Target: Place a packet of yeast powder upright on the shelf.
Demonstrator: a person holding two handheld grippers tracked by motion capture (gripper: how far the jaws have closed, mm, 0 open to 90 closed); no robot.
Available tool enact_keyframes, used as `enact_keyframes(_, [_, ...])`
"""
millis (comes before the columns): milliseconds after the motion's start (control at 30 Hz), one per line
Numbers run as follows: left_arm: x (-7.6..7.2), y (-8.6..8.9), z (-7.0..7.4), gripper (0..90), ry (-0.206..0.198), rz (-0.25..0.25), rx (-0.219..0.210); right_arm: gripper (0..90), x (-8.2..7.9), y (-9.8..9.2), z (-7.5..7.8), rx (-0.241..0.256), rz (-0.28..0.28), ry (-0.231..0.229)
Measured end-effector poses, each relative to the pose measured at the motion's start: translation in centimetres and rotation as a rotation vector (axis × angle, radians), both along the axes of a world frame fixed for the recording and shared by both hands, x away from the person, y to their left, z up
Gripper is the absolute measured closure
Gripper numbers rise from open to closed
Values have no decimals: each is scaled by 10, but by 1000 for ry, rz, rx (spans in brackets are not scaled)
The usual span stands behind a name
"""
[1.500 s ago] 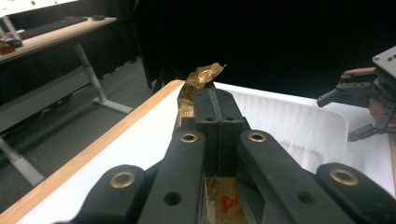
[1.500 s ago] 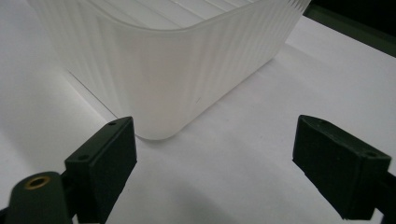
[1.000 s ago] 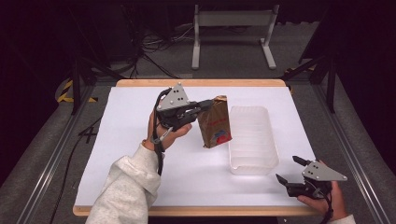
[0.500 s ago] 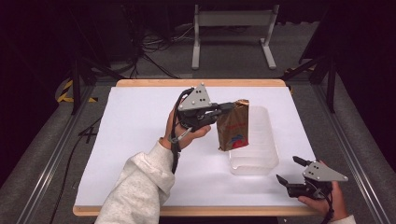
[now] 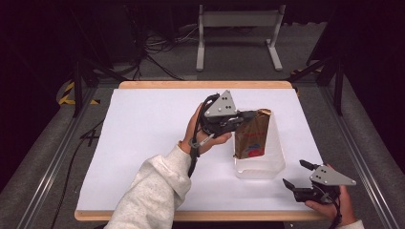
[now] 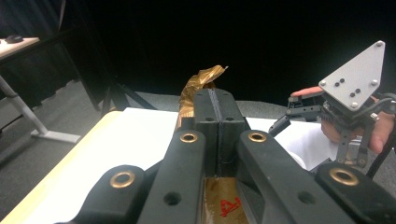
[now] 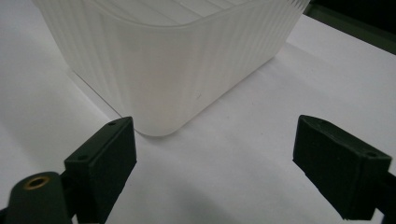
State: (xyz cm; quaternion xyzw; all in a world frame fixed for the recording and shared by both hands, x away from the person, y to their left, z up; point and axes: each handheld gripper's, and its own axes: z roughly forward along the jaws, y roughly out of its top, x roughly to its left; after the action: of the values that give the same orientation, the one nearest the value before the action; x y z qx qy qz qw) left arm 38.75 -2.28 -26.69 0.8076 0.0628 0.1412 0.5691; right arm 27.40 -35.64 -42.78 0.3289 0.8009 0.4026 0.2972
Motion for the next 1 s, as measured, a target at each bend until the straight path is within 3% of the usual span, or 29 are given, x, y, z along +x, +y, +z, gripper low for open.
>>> enact_keyframes(67, [2, -2, -1, 900, 7, -19, -1, 140, 0, 0, 0, 0, 1, 1])
enact_keyframes(367, [12, -12, -7, 900, -4, -18, 35, 140, 0, 0, -1, 2, 1, 4])
enact_keyframes(467, [12, -16, -10, 900, -6, -53, 40, 140, -1, -1, -1, 4, 0, 4])
enact_keyframes(567, [10, -19, -12, 900, 4, -74, 17, 140, 0, -1, -1, 4, -2, 5])
enact_keyframes(767, [5, -23, -10, 899, -21, -105, 13, 140, -1, -1, -1, 7, 2, 9])
enact_keyframes(1000, [12, -23, -9, 899, -71, -90, 45, 140, -1, 0, -2, 6, 5, 12])
